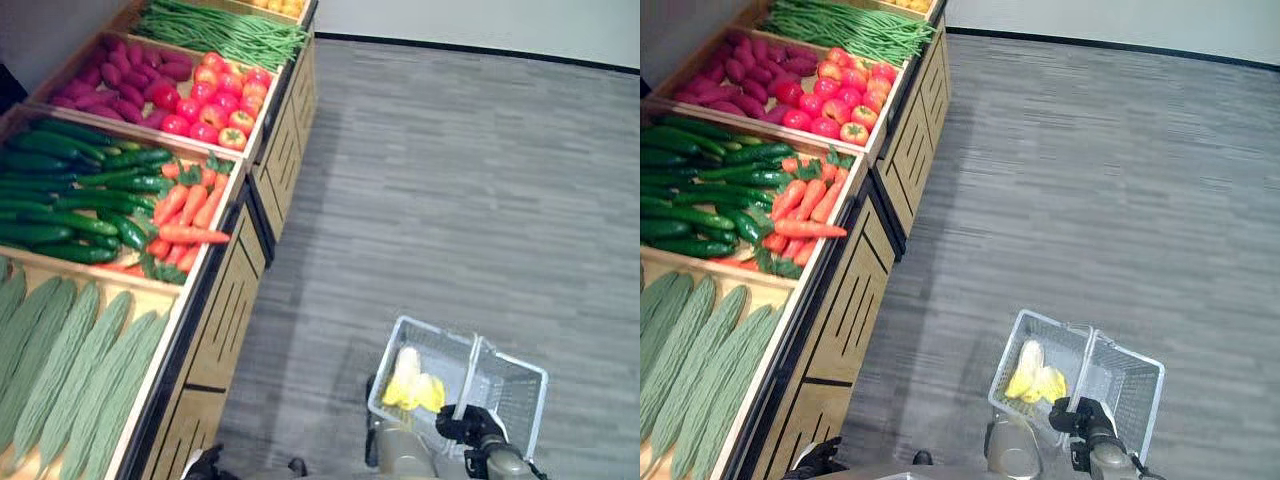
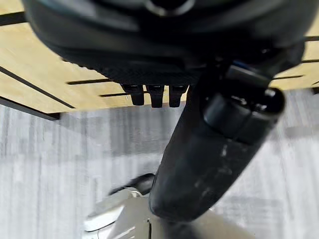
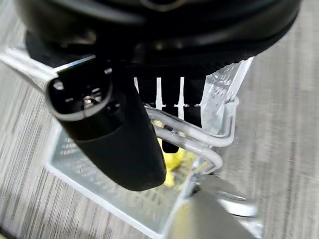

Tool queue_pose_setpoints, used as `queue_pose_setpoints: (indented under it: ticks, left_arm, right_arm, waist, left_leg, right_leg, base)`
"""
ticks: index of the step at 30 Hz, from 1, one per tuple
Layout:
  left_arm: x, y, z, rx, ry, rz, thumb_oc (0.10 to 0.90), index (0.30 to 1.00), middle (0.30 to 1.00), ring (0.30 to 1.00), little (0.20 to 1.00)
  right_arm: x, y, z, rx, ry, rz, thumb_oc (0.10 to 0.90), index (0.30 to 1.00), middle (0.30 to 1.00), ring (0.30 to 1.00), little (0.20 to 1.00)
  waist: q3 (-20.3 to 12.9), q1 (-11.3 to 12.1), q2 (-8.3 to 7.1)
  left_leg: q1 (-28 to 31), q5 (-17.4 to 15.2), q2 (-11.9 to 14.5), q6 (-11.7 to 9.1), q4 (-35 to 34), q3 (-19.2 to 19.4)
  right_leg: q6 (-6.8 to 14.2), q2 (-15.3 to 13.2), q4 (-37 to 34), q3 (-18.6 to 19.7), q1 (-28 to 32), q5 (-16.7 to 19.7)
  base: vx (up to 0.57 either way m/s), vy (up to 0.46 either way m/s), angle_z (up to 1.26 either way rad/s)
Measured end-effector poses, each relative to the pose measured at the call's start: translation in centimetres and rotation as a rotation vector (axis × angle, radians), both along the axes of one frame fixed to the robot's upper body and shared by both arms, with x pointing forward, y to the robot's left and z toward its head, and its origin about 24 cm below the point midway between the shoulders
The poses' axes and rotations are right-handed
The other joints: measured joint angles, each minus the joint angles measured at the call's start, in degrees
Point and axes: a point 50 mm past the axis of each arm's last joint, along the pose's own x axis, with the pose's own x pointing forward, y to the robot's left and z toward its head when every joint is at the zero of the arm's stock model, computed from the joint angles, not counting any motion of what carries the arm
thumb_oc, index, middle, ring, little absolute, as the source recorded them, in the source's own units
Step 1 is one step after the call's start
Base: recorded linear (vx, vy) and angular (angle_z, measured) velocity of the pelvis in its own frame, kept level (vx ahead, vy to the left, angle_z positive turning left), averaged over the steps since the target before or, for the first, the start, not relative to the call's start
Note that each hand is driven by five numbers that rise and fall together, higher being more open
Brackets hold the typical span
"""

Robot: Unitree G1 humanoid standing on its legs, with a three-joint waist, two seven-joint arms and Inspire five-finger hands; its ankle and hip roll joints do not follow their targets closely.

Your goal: Get the vegetables into the basket

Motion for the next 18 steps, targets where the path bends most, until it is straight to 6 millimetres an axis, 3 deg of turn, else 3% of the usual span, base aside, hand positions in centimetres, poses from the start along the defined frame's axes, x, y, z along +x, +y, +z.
queue_pose_setpoints:
  ticks: [1, 2, 3, 4, 5, 7, 9, 11, 12, 13, 14, 16, 18]
  left_arm:
    - [0.0, 0.0, 0.0, 0.0, -0.001, 0.003, 0.9, 1.0, 1.0, 1.0, 1.0]
    - [0.0, -0.1, 0.0, -0.005, -0.002, 0.007, 0.9, 1.0, 1.0, 1.0, 1.0]
    - [0.4, -0.2, 0.1, -0.006, -0.016, 0.005, 0.9, 1.0, 1.0, 1.0, 1.0]
    - [0.8, -0.1, 0.1, -0.005, -0.024, 0.005, 0.9, 1.0, 1.0, 1.0, 1.0]
    - [1.6, 0.1, 0.3, -0.004, -0.046, 0.025, 0.9, 1.0, 1.0, 1.0, 1.0]
    - [1.9, 0.3, 0.4, -0.007, -0.064, 0.06, 0.9, 1.0, 1.0, 1.0, 1.0]
    - [2.3, 0.6, 0.6, -0.003, -0.077, 0.063, 0.9, 1.0, 1.0, 1.0, 1.0]
    - [3.0, 0.7, 0.9, 0.0, -0.104, 0.057, 0.9, 1.0, 1.0, 1.0, 1.0]
    - [3.7, 1.1, 1.2, 0.009, -0.123, 0.051, 0.9, 1.0, 1.0, 1.0, 1.0]
    - [4.9, 1.1, 1.5, 0.015, -0.146, 0.024, 0.9, 1.0, 1.0, 1.0, 1.0]
    - [5.0, 1.0, 1.5, 0.013, -0.146, 0.017, 0.9, 1.0, 1.0, 1.0, 1.0]
    - [5.0, 0.9, 1.5, 0.016, -0.146, 0.014, 0.9, 1.0, 1.0, 1.0, 1.0]
    - [5.2, 0.9, 1.6, 0.02, -0.159, 0.014, 0.9, 1.0, 1.0, 1.0, 1.0]
  right_arm:
    - [0.2, -0.1, 0.1, -0.001, -0.007, 0.006, 0.4, 0.3, 0.3, 0.3, 0.3]
    - [0.7, -0.5, 0.6, -0.013, -0.033, 0.027, 0.4, 0.3, 0.3, 0.3, 0.3]
    - [1.4, -0.9, 1.0, -0.026, -0.054, 0.036, 0.4, 0.3, 0.3, 0.3, 0.3]
    - [1.9, -1.0, 1.2, -0.032, -0.063, 0.044, 0.4, 0.3, 0.3, 0.3, 0.3]
    - [1.9, -1.2, 1.4, -0.036, -0.066, 0.05, 0.4, 0.3, 0.3, 0.3, 0.3]
    - [1.0, -1.3, 1.1, -0.037, -0.045, 0.045, 0.4, 0.3, 0.3, 0.3, 0.3]
    - [0.0, -1.6, 0.8, -0.043, -0.021, 0.035, 0.4, 0.3, 0.3, 0.3, 0.3]
    - [-0.1, -1.7, 0.8, -0.047, -0.015, 0.03, 0.4, 0.3, 0.3, 0.3, 0.3]
    - [-0.1, -1.6, 0.7, -0.043, -0.017, 0.026, 0.4, 0.3, 0.3, 0.3, 0.3]
    - [-0.8, -1.8, 0.5, -0.046, 0.005, 0.01, 0.4, 0.3, 0.3, 0.3, 0.3]
    - [-0.9, -1.8, 0.5, -0.047, 0.007, 0.008, 0.4, 0.3, 0.3, 0.3, 0.3]
    - [-0.9, -1.8, 0.4, -0.049, 0.014, 0.004, 0.4, 0.3, 0.3, 0.3, 0.3]
    - [-0.9, -1.8, 0.4, -0.049, 0.013, 0.003, 0.4, 0.3, 0.3, 0.3, 0.3]
  waist:
    - [0.0, 0.0, 0.05]
    - [-1.3, -0.1, 1.18]
    - [-1.7, 0.1, 1.49]
    - [-1.7, 0.4, 1.62]
    - [-1.6, 0.5, 1.37]
    - [-1.0, 0.5, 0.06]
    - [-1.0, 0.6, -0.46]
    - [-0.5, 0.7, -0.96]
    - [-0.1, 0.5, -1.99]
    - [1.2, 1.3, -2.51]
    - [1.4, 1.8, -2.57]
    - [2.0, 2.5, -1.95]
    - [2.4, 2.7, -1.44]
  left_leg:
    - [-0.1, 0.5, 0.3, -0.8, 0.8, -0.1]
    - [-1.0, 2.0, 2.3, -3.1, 3.0, -1.4]
    - [-1.8, 2.4, 3.5, -3.8, 5.4, -1.5]
    - [-3.1, 2.8, 4.4, -4.5, 7.6, -1.6]
    - [-6.3, 4.8, 5.3, -6.1, 14.3, -2.3]
    - [-8.0, 7.7, 5.6, -6.5, 19.5, -2.7]
    - [-9.5, 5.4, 6.5, -6.6, 20.9, -0.6]
    - [-11.9, 4.4, 6.7, -6.1, 18.3, 0.5]
    - [-14.3, 2.9, 6.0, -6.0, 16.8, 1.2]
    - [-15.2, 2.3, 5.4, -4.4, 6.4, 3.4]
    - [-15.9, 3.2, 5.1, -3.9, 1.9, 4.4]
    - [-17.8, 8.0, 5.8, -4.5, -6.9, 8.4]
    - [-19.6, 10.2, 6.5, -4.3, -7.5, 9.0]
  right_leg:
    - [-0.3, 0.2, 0.1, -0.2, 0.4, -0.3]
    - [-0.7, 1.7, 0.7, -1.5, 1.3, -2.3]
    - [-2.3, 2.9, 1.3, -2.2, 1.7, -5.1]
    - [-2.7, 3.9, 1.4, -2.4, 1.6, -5.4]
    - [-3.7, 4.7, 1.4, -3.3, 2.7, -6.0]
    - [-5.1, 4.6, 1.1, -3.9, 5.1, -7.1]
    - [-7.3, 4.6, 0.5, -4.4, 6.8, -8.7]
    - [-7.4, 4.4, -0.2, -4.8, 6.4, -8.8]
    - [-6.8, 3.4, -1.2, -4.3, 6.9, -11.3]
    - [-6.1, 3.1, -2.3, -5.1, 7.7, -10.6]
    - [-5.8, 3.1, -2.6, -5.2, 7.9, -10.3]
    - [-4.7, 4.5, -4.2, -5.2, 9.6, -11.0]
    - [-4.2, 5.3, -4.2, -4.9, 10.2, -11.3]
  base:
    - [0.24, -0.354, 0.24]
    - [0.2, -0.311, 0.24]
    - [0.18, -0.288, 0.17]
    - [0.24, -0.351, 0.12]
    - [0.16, -0.22, 0.09]
    - [0.16, -0.155, 0.19]
    - [0.14, -0.092, 0.26]
    - [0.16, -0.061, 0.32]
    - [0.11, 0.006, 0.55]
    - [0.26, 0.026, 0.48]
    - [0.2, 0.027, 0.21]
    - [0.24, 0.059, -0.05]
    - [0.17, 0.053, -0.21]
